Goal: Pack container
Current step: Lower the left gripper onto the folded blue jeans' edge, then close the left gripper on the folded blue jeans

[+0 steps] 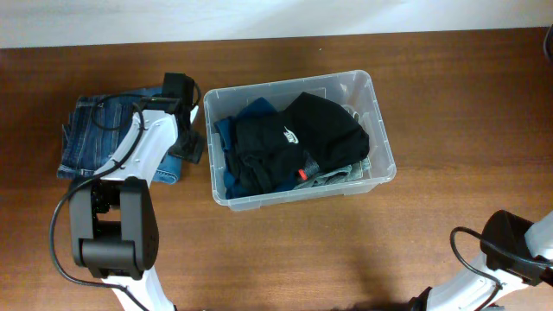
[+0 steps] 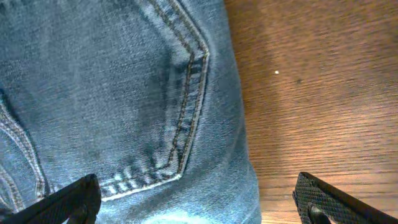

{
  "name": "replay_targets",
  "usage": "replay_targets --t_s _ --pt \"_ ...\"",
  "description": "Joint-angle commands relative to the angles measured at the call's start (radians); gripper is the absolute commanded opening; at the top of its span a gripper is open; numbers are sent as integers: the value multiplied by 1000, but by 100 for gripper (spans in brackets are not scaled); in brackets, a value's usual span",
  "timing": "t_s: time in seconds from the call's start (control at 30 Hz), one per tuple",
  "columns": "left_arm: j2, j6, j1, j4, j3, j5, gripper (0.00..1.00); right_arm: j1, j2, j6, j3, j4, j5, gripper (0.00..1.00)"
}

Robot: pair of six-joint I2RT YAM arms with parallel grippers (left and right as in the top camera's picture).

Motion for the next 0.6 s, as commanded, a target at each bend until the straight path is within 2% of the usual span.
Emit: replay_targets --t_s 0.0,0.23,0.57 --pt "13 -14 5 12 -35 -33 99 -3 -11 0 -2 -6 5 98" --pt "13 -49 5 53 -68 -87 99 -3 -11 0 -2 -6 5 98" --pt "66 -85 5 81 -70 -88 99 -3 -11 0 -2 -6 5 98"
